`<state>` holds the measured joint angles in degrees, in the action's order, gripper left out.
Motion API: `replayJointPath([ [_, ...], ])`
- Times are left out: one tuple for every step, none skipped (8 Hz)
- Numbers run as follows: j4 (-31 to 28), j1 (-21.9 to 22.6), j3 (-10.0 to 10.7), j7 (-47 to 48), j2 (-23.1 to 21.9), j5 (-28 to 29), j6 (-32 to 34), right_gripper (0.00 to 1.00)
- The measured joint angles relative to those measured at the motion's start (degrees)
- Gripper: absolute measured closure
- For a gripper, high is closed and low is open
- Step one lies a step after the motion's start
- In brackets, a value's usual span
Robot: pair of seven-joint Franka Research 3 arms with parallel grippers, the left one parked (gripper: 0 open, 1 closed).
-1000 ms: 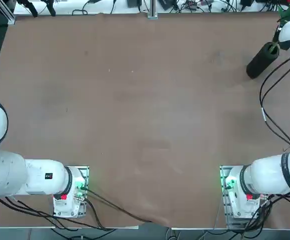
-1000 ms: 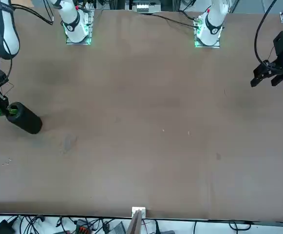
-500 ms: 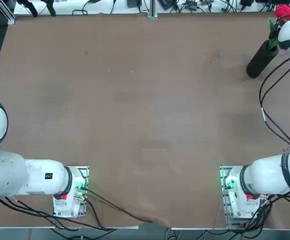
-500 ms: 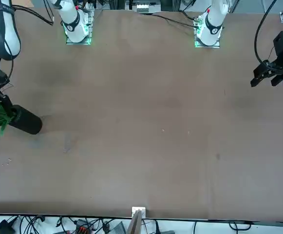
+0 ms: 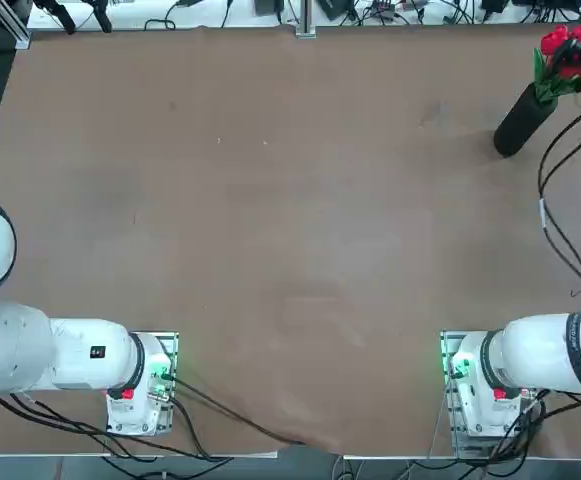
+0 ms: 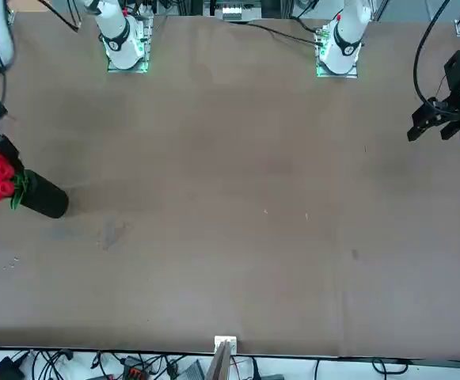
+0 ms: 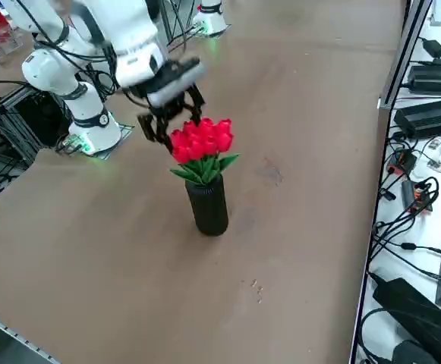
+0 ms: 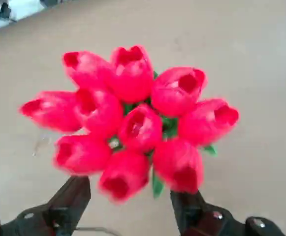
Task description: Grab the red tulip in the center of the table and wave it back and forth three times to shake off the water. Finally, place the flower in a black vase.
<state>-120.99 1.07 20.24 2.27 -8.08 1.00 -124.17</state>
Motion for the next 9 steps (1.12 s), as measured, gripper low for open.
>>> replayJointPath([
  [6.50, 0.03, -0.01, -0.13, -0.07, 0.00, 11.08, 0.00],
  [12.70, 0.48, -0.09, -0.44, 0.80, 0.08, 21.48, 0.00],
  [17.41, 2.15, -0.29, -0.74, 2.18, 0.27, 29.09, 0.00],
  [20.23, 5.16, -0.50, -1.13, 3.66, 0.58, 32.83, 0.00],
  [21.92, 9.54, -0.74, -1.21, 4.99, 0.61, 33.71, 0.00],
  [23.58, 14.46, -0.97, -1.15, 6.14, 0.60, 33.78, 0.00],
  [25.32, 18.52, -1.19, -1.00, 6.99, 0.63, 33.78, 0.00],
  [26.99, 21.87, -1.23, -0.92, 7.58, 0.42, 33.78, 0.00],
  [28.37, 24.62, -1.23, -0.86, 7.76, -0.64, 33.58, 0.00],
])
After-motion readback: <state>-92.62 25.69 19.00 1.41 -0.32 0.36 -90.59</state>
